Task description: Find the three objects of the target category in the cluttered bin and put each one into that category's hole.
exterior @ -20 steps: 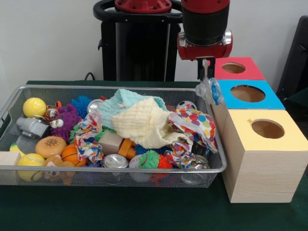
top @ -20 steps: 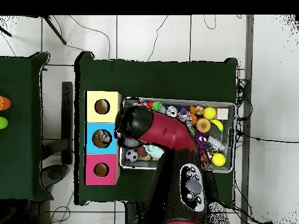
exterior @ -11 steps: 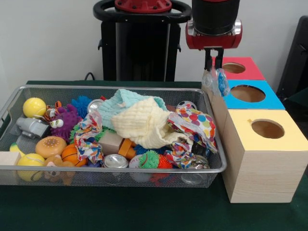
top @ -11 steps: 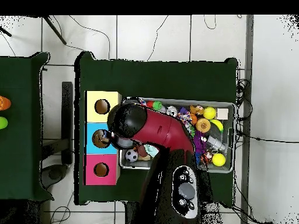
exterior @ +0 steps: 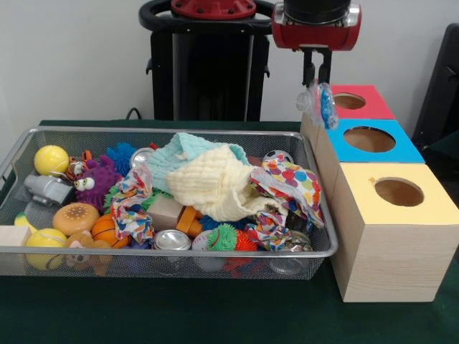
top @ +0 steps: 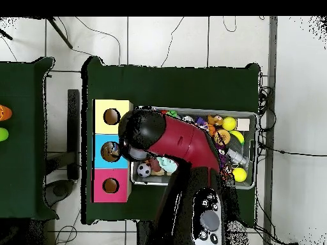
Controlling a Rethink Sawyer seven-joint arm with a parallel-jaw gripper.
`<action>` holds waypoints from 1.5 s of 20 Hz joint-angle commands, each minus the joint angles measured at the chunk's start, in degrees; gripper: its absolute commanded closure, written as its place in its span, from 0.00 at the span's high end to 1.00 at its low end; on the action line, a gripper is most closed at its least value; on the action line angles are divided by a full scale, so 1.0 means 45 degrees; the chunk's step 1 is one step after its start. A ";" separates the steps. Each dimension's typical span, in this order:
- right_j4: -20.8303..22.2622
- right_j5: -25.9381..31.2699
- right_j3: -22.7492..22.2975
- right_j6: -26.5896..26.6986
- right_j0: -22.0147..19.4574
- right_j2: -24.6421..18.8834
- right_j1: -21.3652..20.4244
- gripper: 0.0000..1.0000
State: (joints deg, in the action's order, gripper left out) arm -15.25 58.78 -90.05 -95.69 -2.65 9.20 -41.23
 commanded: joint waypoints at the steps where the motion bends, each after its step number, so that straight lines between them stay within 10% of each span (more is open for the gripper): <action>1: -0.0562 0.0387 0.0007 -0.4424 0.0699 -0.0201 0.0316 0.00; 11: -0.0715 -0.0536 0.0184 -0.5856 0.1872 0.0034 0.0756 0.00; 30: -0.1035 -0.4315 -0.2040 -0.3503 0.0913 -0.1333 0.1137 0.00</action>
State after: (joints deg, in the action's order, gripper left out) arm -19.62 44.45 -92.35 -106.42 3.56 9.76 -39.57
